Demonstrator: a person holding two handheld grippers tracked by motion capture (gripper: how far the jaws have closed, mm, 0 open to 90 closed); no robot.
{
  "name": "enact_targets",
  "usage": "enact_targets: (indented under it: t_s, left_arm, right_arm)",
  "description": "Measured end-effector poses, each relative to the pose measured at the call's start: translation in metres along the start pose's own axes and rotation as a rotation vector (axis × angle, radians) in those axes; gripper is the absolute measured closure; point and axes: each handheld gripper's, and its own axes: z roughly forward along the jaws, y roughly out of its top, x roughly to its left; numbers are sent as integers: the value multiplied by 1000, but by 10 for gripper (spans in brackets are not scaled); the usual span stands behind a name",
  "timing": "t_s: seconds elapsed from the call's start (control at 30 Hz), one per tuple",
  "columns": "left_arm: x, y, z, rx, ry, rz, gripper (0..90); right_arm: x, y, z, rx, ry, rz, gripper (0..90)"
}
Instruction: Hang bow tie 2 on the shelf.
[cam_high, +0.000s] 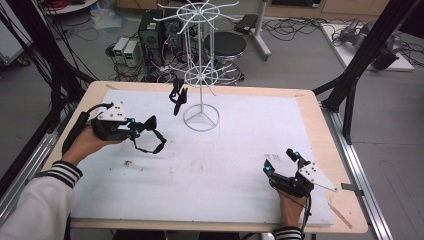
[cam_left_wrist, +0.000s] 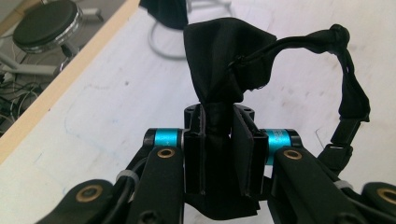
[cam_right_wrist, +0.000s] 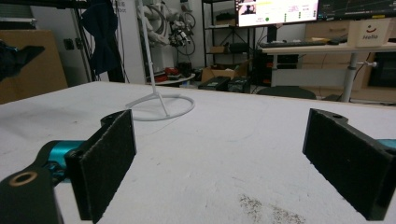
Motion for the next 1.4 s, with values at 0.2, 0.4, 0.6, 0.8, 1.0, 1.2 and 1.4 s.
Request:
enact_targets:
  t_s: [0.2,0.4,0.6,0.8,1.0,1.2,1.4]
  left_arm:
    - [-16,5,-4,-93,-3,-43,752]
    - [-29,12,-5,-120,2,-48,752]
    - [-36,17,-4,-137,8,-50,752]
    - [-40,22,-4,-163,29,-80,752]
    - [-44,29,-6,-201,51,-109,754]
    - [-44,35,-6,-238,66,-157,753]
    - [-46,45,-4,-250,85,-176,754]
  right_arm:
    - [0,0,0,-3,-1,-9,90]
    - [0,0,0,-4,-2,-2,90]
    - [0,0,0,-3,0,0,90]
    - [0,0,0,0,-2,-3,90]
    - [0,0,0,0,-2,-4,90]
    - [0,0,0,-2,-3,-6,90]
    - [0,0,0,-2,-2,-6,90]
